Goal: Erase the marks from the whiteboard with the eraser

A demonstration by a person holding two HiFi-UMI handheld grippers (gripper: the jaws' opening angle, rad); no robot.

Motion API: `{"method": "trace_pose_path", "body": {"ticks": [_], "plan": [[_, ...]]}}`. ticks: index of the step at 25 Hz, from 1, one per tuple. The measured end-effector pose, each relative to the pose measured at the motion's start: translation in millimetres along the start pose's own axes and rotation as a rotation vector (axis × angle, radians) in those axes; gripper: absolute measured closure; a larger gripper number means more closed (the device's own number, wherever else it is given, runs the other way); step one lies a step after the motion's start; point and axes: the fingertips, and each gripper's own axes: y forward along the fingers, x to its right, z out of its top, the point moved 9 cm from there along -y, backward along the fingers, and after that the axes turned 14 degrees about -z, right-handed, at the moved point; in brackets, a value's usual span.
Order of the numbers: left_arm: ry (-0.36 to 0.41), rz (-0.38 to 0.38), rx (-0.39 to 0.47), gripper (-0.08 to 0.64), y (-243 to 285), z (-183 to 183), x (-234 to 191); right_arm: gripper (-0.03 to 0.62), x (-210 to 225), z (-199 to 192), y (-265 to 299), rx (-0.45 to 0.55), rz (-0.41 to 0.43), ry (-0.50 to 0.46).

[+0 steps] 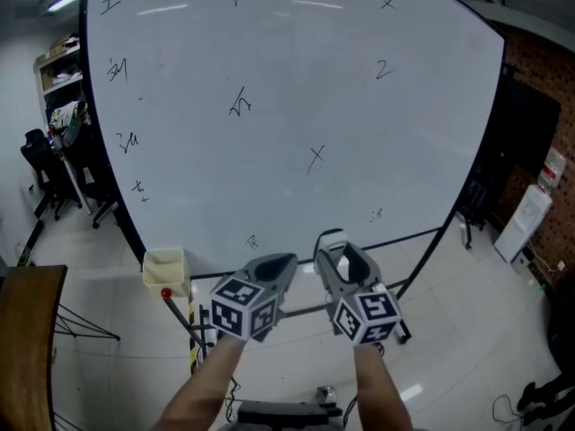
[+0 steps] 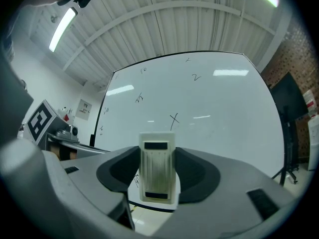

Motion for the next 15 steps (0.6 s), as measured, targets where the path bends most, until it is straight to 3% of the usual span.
{"method": "trace_pose_path", "body": {"ticks": [15], "plan": [[-0.011, 0.002, 0.0, 0.557, -2.8, -3.3, 3.3, 0.365, -0.3, 3.1, -6.7, -0.005, 0.004, -0.006]]}}
